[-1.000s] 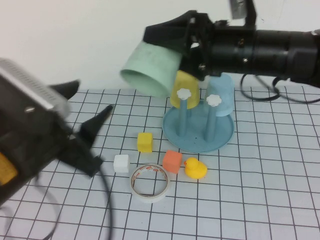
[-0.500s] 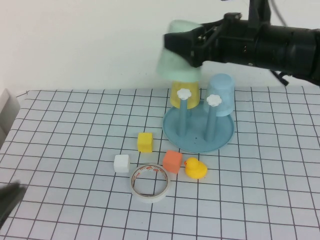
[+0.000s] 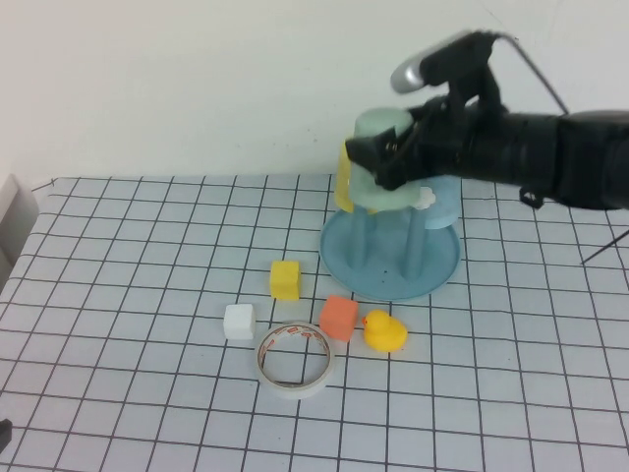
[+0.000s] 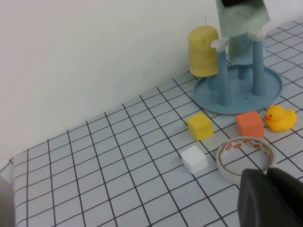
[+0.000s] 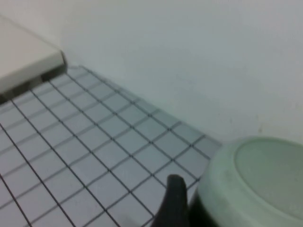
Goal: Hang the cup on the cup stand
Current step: Place the cup on the cup holder
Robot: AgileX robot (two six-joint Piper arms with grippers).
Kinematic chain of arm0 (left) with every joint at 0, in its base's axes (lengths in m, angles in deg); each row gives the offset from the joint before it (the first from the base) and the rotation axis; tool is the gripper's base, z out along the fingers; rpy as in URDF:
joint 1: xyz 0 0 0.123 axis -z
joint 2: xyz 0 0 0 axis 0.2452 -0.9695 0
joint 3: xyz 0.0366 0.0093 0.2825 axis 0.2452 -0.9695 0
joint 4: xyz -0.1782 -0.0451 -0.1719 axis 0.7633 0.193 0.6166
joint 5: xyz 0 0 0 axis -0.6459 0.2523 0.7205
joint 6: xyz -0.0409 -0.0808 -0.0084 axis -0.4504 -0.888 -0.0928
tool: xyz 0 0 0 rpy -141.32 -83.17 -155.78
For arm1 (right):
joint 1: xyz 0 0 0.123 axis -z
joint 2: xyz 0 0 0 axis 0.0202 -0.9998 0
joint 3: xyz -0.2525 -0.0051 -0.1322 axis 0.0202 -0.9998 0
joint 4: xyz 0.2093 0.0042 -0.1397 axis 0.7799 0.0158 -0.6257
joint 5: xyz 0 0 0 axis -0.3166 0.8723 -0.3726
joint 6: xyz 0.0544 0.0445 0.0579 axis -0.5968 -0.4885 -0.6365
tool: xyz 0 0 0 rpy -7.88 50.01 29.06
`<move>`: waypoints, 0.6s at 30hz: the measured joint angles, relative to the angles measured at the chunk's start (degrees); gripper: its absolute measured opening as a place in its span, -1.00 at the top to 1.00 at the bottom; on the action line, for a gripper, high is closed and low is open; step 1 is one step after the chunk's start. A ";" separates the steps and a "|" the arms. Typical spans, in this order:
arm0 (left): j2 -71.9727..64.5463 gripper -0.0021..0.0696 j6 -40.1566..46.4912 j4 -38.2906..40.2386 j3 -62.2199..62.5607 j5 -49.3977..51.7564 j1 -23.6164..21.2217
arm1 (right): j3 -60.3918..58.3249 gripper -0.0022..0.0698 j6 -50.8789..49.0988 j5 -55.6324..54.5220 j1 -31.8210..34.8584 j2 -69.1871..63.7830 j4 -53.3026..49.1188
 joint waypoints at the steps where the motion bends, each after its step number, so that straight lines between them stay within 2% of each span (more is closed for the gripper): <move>1: 0.00 0.94 0.00 0.00 0.00 0.00 0.00 | 0.22 -0.70 0.00 0.00 0.00 -0.83 0.00; 18: 0.00 0.94 0.00 -0.40 0.00 0.00 0.00 | 7.94 -0.70 1.25 -0.04 0.00 -4.94 0.22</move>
